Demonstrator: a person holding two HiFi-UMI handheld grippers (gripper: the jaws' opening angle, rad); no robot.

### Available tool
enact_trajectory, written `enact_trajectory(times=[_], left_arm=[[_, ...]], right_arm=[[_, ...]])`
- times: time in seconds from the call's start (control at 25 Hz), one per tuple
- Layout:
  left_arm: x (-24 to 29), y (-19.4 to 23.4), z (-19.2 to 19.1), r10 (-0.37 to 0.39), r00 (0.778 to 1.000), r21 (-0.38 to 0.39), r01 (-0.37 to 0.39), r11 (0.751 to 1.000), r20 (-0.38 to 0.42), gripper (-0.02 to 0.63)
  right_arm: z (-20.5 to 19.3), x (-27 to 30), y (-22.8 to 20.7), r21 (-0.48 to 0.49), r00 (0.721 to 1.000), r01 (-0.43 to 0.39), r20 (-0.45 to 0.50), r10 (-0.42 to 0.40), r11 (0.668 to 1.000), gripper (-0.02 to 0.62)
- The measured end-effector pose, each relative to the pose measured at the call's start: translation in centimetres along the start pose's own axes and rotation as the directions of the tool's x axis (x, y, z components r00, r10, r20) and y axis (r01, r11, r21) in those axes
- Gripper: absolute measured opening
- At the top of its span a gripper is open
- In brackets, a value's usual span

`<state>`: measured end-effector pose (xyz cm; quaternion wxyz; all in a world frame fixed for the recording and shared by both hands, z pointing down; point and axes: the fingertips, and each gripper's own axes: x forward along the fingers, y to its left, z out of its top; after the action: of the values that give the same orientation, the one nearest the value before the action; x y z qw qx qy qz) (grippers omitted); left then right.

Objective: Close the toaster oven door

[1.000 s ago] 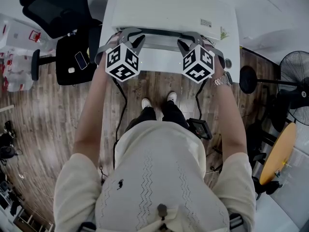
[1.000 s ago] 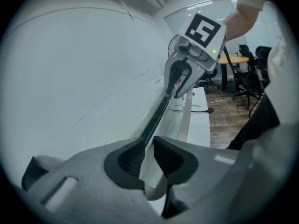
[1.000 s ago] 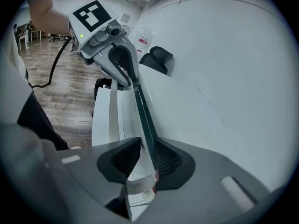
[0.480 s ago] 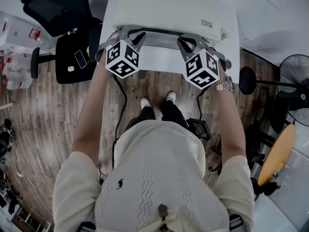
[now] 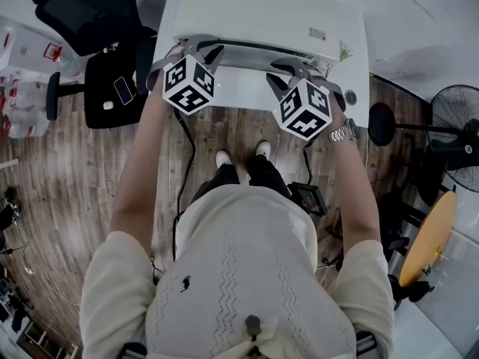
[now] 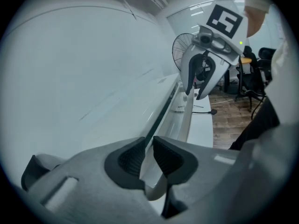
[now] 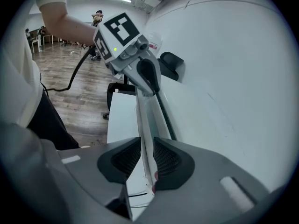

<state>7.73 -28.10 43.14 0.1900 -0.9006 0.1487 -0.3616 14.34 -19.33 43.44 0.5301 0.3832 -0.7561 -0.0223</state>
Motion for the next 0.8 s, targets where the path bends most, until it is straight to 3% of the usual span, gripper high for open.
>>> enact_trajectory(times=[0.12, 0.36, 0.52, 0.64, 0.8], left_arm=[[0.0, 0.0, 0.0, 0.003, 1.0, -0.002, -0.003, 1.0, 0.007, 0.059], [-0.4, 0.1, 0.3, -0.007, 1.0, 0.001, 0.007, 1.0, 0.011, 0.067], [-1.8, 0.2, 1.3, -0.036, 0.999, -0.023, 0.037, 0.999, 0.04, 0.067], [-2.1, -0.2, 1.1, -0.042, 0.998, -0.013, 0.042, 0.999, 0.037, 0.066], [-2.5, -1.3, 0.8, -0.025, 0.998, -0.052, 0.029, 0.998, 0.062, 0.004]], right_arm=[[-0.4, 0.5, 0.1, -0.014, 1.0, 0.02, -0.015, -0.02, 1.0, 0.061], [-0.3, 0.6, -0.7, 0.018, 0.999, 0.041, 0.002, -0.041, 0.999, 0.044], [-1.6, 1.7, 1.2, 0.006, 0.996, -0.057, -0.067, 0.057, 0.998, 0.011], [-2.6, 2.6, 2.9, -0.017, 0.996, -0.053, -0.074, 0.052, 0.998, 0.011], [-2.4, 2.5, 3.4, 0.134, 0.998, -0.059, 0.01, 0.058, 0.989, 0.011]])
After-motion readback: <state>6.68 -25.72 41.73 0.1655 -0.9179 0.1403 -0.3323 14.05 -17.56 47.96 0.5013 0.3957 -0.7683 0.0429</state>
